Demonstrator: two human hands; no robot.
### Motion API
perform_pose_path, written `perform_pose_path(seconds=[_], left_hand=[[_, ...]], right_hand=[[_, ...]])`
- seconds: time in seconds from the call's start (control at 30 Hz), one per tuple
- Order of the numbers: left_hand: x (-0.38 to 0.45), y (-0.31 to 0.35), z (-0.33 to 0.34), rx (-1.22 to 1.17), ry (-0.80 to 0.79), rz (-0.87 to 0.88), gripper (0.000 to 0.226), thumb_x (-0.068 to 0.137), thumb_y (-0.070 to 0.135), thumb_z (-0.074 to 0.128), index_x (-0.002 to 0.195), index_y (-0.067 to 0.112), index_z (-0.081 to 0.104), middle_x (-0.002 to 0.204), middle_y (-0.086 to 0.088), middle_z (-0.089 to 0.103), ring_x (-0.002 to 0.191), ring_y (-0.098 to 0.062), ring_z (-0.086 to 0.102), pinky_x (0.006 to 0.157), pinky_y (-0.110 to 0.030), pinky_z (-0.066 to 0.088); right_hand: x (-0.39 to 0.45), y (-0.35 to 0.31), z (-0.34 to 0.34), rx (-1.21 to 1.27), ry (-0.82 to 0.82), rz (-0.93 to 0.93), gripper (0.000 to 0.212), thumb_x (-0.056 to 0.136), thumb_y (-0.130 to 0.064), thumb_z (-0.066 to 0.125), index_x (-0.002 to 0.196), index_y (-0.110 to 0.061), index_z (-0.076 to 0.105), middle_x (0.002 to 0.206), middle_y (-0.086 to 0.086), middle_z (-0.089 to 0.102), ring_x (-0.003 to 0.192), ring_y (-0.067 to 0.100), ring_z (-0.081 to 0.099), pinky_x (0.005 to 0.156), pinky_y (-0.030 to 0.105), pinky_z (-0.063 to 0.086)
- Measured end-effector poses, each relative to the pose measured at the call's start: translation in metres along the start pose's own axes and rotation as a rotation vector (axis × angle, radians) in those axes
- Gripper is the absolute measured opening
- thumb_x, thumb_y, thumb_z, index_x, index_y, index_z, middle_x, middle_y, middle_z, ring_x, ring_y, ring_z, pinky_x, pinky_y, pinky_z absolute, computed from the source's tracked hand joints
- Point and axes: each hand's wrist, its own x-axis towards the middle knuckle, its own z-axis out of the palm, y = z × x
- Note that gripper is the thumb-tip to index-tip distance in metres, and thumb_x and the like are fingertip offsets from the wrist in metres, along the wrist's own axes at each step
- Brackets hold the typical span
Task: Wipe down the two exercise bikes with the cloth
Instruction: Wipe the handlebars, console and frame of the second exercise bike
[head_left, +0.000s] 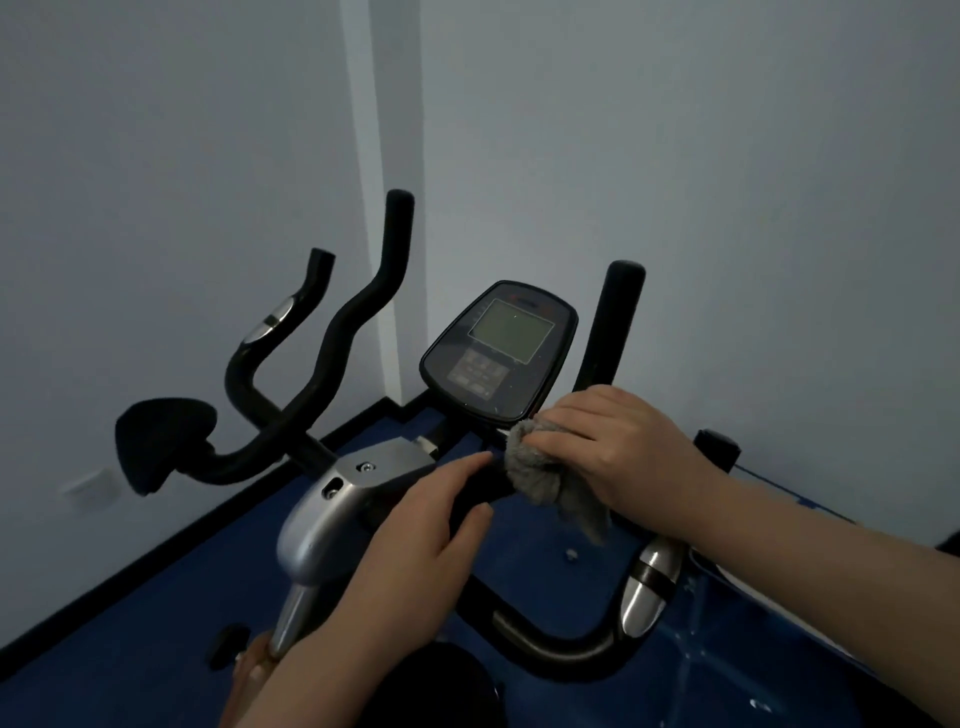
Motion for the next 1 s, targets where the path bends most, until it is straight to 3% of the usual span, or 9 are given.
perform_pose_path(seconds=[0.1,0.23,0.3,0.4,0.47,0.6,0.77,0.9,1.0], left_hand=[[0.006,0.002,0.001,-0.022,-0.016,0.017,0.041,0.093,0.030,0.054,0.131,0.045,0.047,0.126,0.029,0.054,0.117,0.016,0.045,0.100,-0.016,0.038],[0.016,0.007,0.006,-0.049,-0.048,0.053,0.038,0.093,0.026,0.055,0.126,0.044,0.051,0.121,0.029,0.057,0.116,0.013,0.048,0.100,-0.018,0.040],[0.023,0.010,0.006,-0.085,-0.063,0.073,0.036,0.093,0.023,0.056,0.121,0.047,0.053,0.116,0.031,0.059,0.114,0.013,0.050,0.097,-0.016,0.041],[0.037,0.019,0.004,-0.159,-0.093,0.126,0.037,0.093,0.017,0.057,0.116,0.045,0.057,0.115,0.033,0.060,0.113,0.013,0.052,0.091,-0.006,0.040],[0.051,0.030,0.005,-0.175,-0.067,0.157,0.036,0.092,0.014,0.056,0.116,0.041,0.059,0.113,0.030,0.063,0.111,0.012,0.054,0.090,-0.005,0.041],[0.081,0.061,0.012,-0.293,0.073,0.169,0.039,0.092,0.006,0.051,0.113,0.037,0.062,0.105,0.022,0.067,0.104,0.010,0.058,0.082,-0.003,0.043],[0.108,0.094,0.027,-0.379,0.276,0.151,0.036,0.095,0.009,0.048,0.116,0.034,0.062,0.112,0.015,0.065,0.106,0.009,0.058,0.089,-0.016,0.046],[0.121,0.108,0.043,-0.343,0.372,0.156,0.038,0.095,0.006,0.046,0.118,0.032,0.061,0.114,0.014,0.065,0.110,0.006,0.057,0.093,-0.019,0.045],[0.127,0.112,0.055,-0.330,0.395,0.157,0.036,0.097,0.007,0.046,0.122,0.028,0.061,0.117,0.012,0.066,0.113,0.003,0.057,0.093,-0.019,0.046]], right_hand=[[0.004,0.016,-0.013,-0.060,-0.012,0.021,0.018,0.087,-0.005,0.059,0.097,-0.009,0.073,0.095,0.007,0.072,0.088,0.025,0.066,0.084,0.036,0.052],[0.021,0.034,-0.036,-0.208,-0.152,0.076,0.014,0.079,-0.005,0.069,0.091,-0.011,0.072,0.083,0.004,0.070,0.079,0.024,0.063,0.073,0.035,0.053],[0.026,0.036,-0.049,-0.209,-0.152,0.190,0.013,0.080,-0.008,0.066,0.091,-0.013,0.072,0.082,0.002,0.069,0.078,0.023,0.061,0.066,0.034,0.052],[0.020,0.038,-0.072,-0.068,0.079,0.515,0.017,0.085,-0.020,0.058,0.096,-0.016,0.071,0.087,0.002,0.069,0.081,0.023,0.060,0.067,0.031,0.049],[0.012,0.045,-0.083,0.048,0.255,0.733,0.016,0.085,-0.024,0.063,0.099,-0.018,0.068,0.090,0.000,0.067,0.084,0.019,0.058,0.072,0.028,0.044],[-0.001,0.066,-0.084,0.199,0.553,0.945,0.016,0.079,-0.020,0.070,0.089,-0.019,0.058,0.088,-0.001,0.058,0.079,0.012,0.053,0.066,0.024,0.042],[0.007,0.093,-0.056,0.392,0.732,0.854,0.023,0.069,-0.007,0.078,0.076,-0.012,0.057,0.096,0.004,0.046,0.084,0.013,0.050,0.075,0.009,0.040],[0.016,0.106,-0.029,0.508,0.820,0.610,0.023,0.069,0.003,0.075,0.075,-0.005,0.054,0.098,0.009,0.053,0.093,0.011,0.053,0.083,0.012,0.039],[0.019,0.111,-0.010,0.545,0.870,0.391,0.016,0.076,-0.002,0.075,0.080,-0.001,0.060,0.098,0.011,0.058,0.096,0.015,0.057,0.086,0.020,0.043]])
